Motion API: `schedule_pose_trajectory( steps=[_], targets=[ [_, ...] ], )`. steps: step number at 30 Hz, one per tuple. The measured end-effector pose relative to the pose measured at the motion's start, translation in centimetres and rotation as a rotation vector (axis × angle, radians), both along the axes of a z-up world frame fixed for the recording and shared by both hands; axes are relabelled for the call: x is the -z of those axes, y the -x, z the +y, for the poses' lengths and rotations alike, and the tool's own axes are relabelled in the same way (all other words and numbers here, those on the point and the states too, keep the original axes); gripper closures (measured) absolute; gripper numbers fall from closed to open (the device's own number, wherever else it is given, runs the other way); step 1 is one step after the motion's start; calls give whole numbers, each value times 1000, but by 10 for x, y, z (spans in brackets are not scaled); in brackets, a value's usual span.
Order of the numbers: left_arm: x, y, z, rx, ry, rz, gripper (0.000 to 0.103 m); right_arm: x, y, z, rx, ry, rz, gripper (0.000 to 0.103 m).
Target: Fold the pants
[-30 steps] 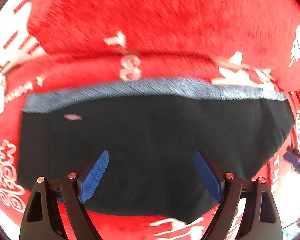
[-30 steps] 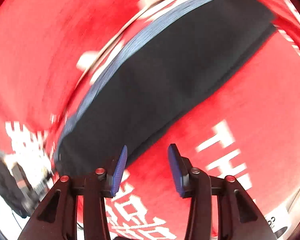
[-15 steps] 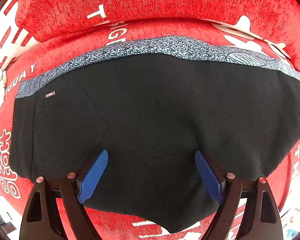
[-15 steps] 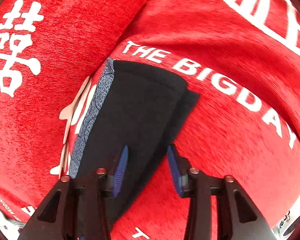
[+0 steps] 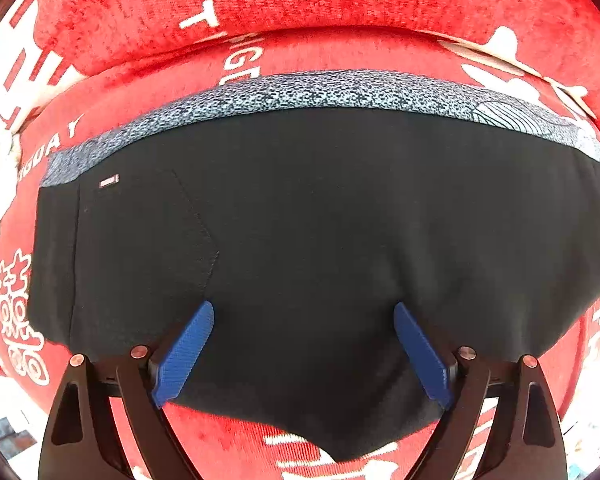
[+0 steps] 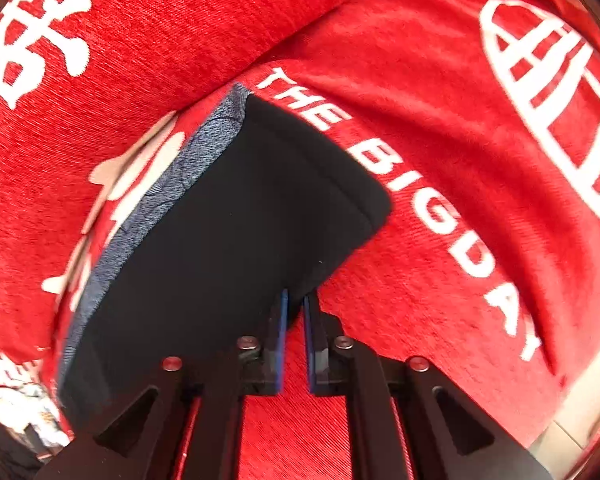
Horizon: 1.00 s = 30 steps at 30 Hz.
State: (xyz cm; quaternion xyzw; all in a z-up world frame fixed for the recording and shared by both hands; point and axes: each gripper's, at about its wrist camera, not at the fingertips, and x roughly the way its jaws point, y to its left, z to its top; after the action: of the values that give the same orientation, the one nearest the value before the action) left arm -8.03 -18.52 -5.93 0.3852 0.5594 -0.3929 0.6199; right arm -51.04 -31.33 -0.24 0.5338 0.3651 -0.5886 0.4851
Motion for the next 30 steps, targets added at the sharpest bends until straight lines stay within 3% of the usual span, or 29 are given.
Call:
schedule_pose_trajectory(
  steps=[1,3,6,10,14,17,22,25,30],
  targets=[
    [-6,0,-3,-12,0,6,10,-7,-1,2,19,-5,30,85],
    [-23,8,-14,-4,51,14,10,-21,-9,7,-2,16,10,85],
    [-33,30,-43,43,115,9,10,-31,-50,2,-202,58,-63,85],
    [-19,58,-95,69,148,7,10,-7,-134,-18,-478,18,-186,85],
    [2,68,-139,56,152,-48,10,27,-186,-36,-588,-5,-181,85],
    [10,60,-156,19,179,-59,10,49,-195,-51,-608,6,-103,93],
    [13,37,-172,-12,142,-81,8,43,-151,-78,-490,73,-6,96],
    [-6,40,-169,23,150,-102,8,26,-129,-84,-407,49,1,85],
    [-34,88,-142,147,183,-25,8,-8,-133,-36,-502,32,-114,78]
  ],
)
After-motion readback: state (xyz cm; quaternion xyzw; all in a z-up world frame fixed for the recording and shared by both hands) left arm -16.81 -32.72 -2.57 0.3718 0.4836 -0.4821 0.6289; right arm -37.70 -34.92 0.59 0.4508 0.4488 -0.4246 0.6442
